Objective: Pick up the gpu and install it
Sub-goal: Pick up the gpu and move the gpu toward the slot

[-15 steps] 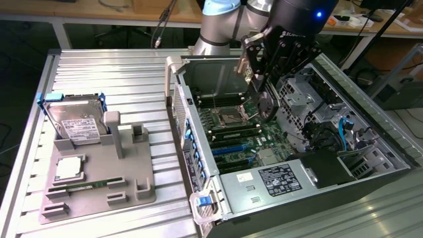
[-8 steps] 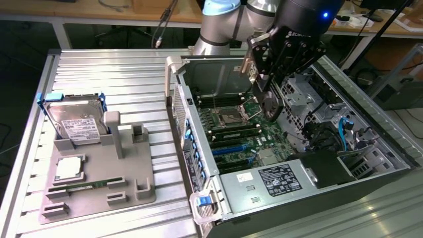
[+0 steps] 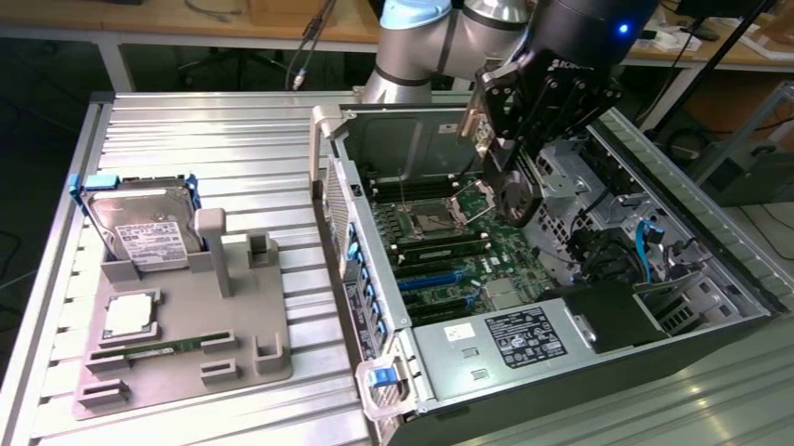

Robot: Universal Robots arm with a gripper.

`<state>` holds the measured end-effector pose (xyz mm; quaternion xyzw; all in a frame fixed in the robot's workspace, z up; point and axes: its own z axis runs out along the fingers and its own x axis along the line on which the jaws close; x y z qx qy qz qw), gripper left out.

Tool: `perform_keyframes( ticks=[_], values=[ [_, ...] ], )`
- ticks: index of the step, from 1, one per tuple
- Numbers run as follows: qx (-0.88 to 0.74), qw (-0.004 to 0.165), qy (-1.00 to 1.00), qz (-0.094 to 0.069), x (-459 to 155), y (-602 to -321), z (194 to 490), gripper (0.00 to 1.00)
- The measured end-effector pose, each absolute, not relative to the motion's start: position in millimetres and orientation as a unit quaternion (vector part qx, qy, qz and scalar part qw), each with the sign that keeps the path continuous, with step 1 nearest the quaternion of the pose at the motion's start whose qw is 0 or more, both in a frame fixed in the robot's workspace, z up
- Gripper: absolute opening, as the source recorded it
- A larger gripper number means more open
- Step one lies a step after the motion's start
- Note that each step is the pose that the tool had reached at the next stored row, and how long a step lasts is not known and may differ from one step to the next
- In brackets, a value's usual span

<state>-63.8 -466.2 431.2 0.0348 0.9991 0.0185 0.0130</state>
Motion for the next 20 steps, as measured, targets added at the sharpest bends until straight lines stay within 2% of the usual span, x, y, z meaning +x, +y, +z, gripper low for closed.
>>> perform_keyframes(
  ticks=[20],
  values=[
    [0.035, 0.013, 0.999, 0.018, -35.1, -466.2, 431.2, 0.27]
  ],
)
